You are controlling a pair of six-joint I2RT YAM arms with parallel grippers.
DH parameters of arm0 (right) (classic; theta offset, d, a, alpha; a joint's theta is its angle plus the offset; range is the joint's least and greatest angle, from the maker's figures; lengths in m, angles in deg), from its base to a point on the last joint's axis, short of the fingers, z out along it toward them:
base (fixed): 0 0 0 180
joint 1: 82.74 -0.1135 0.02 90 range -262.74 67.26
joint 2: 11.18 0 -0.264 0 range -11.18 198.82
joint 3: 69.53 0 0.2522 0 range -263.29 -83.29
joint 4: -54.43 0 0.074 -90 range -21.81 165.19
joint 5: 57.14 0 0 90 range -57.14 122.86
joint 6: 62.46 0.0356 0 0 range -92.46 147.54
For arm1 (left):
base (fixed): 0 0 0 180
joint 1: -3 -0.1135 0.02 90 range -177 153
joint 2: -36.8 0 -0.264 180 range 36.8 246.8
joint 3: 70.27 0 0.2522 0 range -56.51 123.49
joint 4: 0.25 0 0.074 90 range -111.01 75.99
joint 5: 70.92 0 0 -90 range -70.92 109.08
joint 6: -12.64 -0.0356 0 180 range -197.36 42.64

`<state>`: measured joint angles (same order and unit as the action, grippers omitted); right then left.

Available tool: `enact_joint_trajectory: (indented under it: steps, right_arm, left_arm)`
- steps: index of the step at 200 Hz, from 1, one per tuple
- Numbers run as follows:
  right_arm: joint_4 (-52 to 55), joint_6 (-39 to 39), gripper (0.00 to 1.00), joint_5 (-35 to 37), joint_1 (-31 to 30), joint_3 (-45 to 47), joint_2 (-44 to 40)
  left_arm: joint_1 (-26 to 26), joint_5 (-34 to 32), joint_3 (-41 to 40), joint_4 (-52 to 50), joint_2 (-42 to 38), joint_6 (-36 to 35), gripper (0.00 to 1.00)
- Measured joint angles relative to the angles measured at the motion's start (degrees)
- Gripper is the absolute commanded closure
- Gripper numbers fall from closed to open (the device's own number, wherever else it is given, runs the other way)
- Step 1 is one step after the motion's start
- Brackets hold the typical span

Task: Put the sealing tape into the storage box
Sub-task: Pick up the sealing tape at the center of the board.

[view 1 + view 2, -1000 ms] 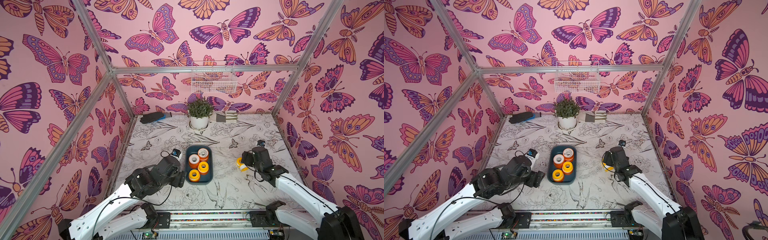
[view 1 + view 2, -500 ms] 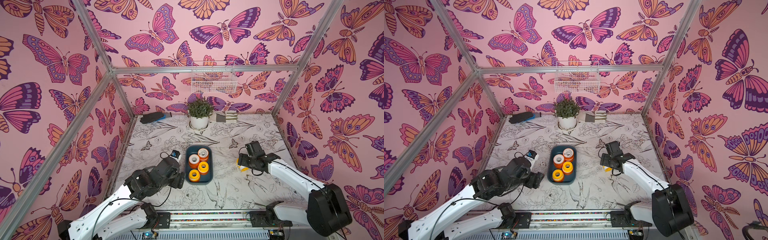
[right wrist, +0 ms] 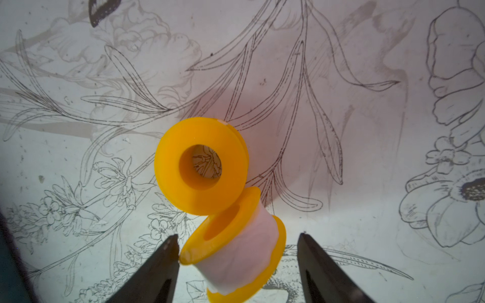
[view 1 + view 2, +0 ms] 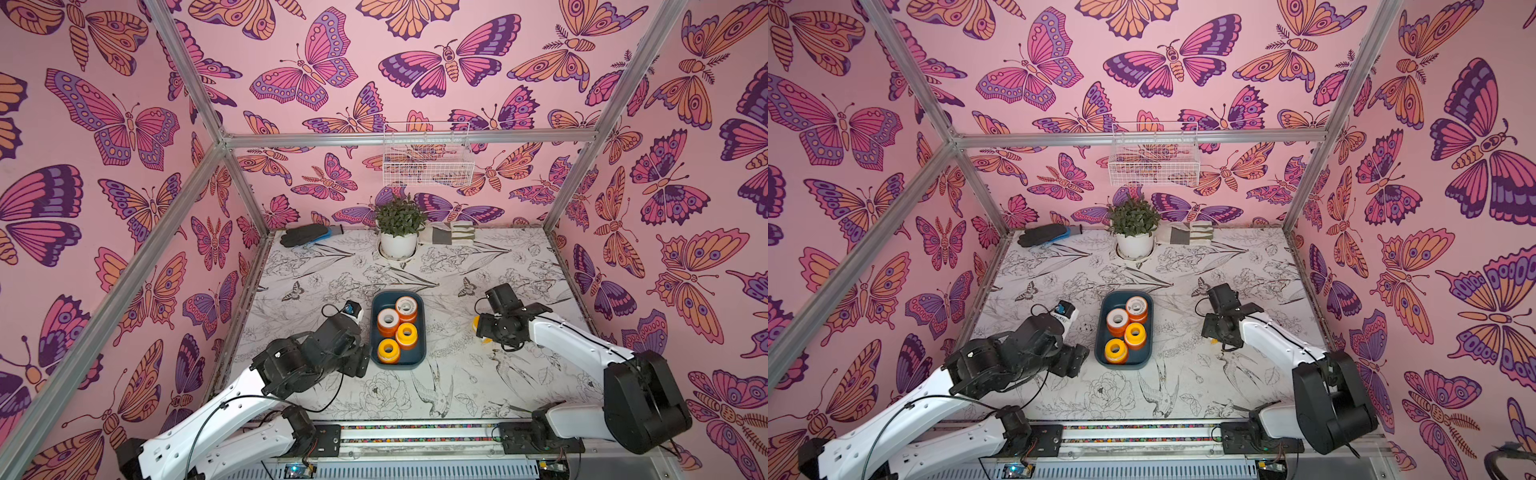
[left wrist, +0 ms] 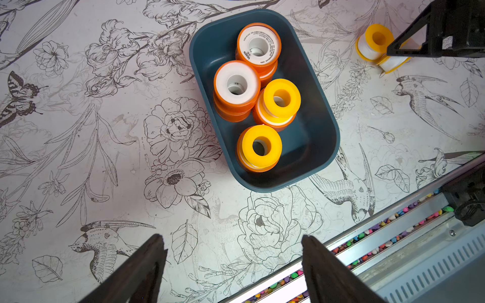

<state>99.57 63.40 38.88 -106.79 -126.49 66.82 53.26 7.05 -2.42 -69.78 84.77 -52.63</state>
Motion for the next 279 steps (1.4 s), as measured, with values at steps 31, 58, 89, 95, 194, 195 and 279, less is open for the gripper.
enact_joint_trajectory:
  steps: [31,58,89,95,194,195,279]
  right_arm:
    - [0.4,0.2,0.34,-0.1,0.0,0.1,0.0]
    - [0.8,0.1,0.39,-0.1,0.0,0.6,0.0]
    - [0.8,0.1,0.43,0.0,0.0,1.1,0.0]
    - [0.8,0.1,0.44,0.0,0.0,1.2,0.0]
    - [0.3,-3.0,0.52,1.6,1.0,1.3,2.0]
    - [0.3,-3.0,0.52,1.6,1.1,1.3,2.0]
    - [-0.3,-6.1,0.71,3.1,1.2,0.2,3.3]
  left_arm:
    - [0.0,0.0,0.0,0.0,0.0,0.0,0.15]
    - [0.0,0.0,0.0,0.0,0.0,0.0,0.14]
    - [0.0,0.0,0.0,0.0,0.0,0.0,0.14]
    - [0.0,0.0,0.0,0.0,0.0,0.0,0.14]
    - [0.0,-0.1,-0.1,0.0,0.7,0.0,0.14]
    - [0.0,-0.1,-0.1,0.0,0.7,0.0,0.14]
    - [0.0,-0.9,-0.1,0.0,1.4,0.0,0.14]
